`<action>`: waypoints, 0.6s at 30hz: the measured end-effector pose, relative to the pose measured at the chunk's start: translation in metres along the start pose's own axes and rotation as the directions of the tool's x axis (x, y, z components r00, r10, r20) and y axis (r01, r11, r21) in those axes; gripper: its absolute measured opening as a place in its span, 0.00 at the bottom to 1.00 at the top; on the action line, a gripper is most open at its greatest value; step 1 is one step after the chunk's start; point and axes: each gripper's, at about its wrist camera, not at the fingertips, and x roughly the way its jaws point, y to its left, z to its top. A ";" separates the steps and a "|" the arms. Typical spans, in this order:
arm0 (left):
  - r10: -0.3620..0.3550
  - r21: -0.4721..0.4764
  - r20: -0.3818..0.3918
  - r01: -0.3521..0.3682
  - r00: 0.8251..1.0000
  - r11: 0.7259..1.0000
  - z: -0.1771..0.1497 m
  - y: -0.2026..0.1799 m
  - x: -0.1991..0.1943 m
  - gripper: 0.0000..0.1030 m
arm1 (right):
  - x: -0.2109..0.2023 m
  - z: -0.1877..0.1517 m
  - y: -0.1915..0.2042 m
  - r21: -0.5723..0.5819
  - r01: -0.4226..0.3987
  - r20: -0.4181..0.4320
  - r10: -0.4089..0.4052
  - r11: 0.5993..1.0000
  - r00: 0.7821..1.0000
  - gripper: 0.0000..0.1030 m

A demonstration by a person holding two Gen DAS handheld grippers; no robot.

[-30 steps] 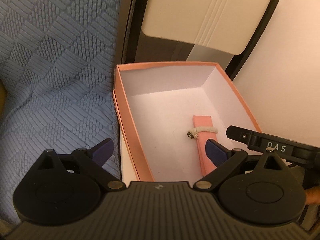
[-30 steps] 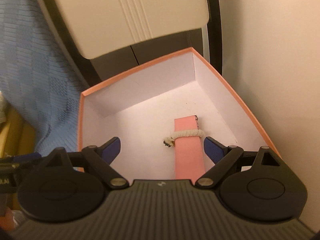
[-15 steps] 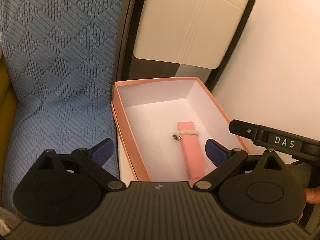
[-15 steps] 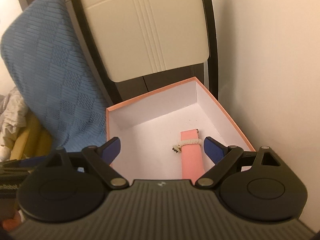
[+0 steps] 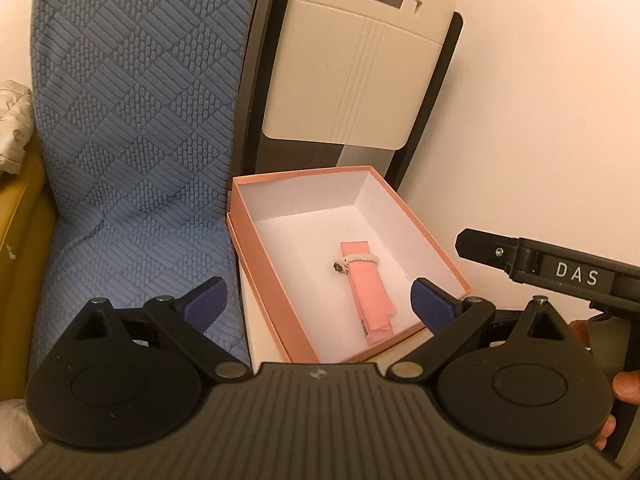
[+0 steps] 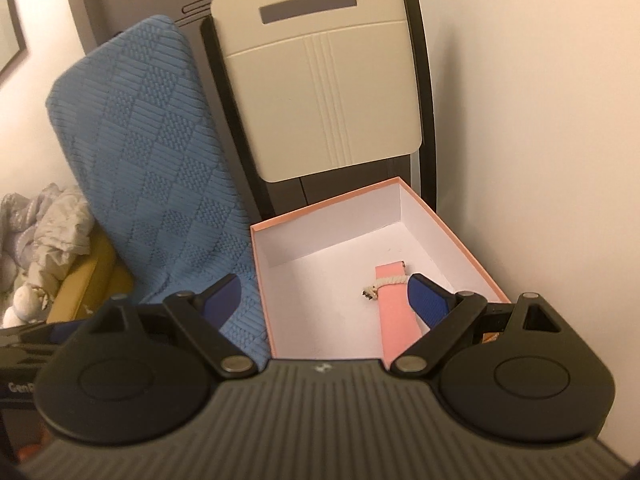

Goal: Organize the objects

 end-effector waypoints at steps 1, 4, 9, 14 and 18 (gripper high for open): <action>-0.002 0.004 0.006 0.002 1.000 1.000 -0.003 0.001 -0.006 0.97 | -0.005 -0.003 0.002 -0.001 -0.002 0.005 0.002 1.000 1.000 0.89; 0.001 0.019 0.019 -0.002 1.000 1.000 -0.012 0.004 -0.021 0.97 | -0.019 -0.013 0.009 0.001 0.003 0.011 -0.003 1.000 1.000 0.89; -0.002 0.029 0.033 0.001 0.999 1.000 -0.026 0.012 -0.039 0.97 | -0.038 -0.030 0.019 0.001 0.011 0.015 -0.011 1.000 1.000 0.89; -0.006 0.034 0.027 0.005 1.000 0.999 -0.040 0.020 -0.048 0.97 | -0.049 -0.048 0.027 -0.011 0.034 0.018 -0.034 0.999 0.999 0.89; -0.009 0.034 0.019 0.009 1.000 0.999 -0.050 0.028 -0.053 0.97 | -0.056 -0.059 0.033 -0.020 0.056 0.030 -0.055 0.998 0.998 0.89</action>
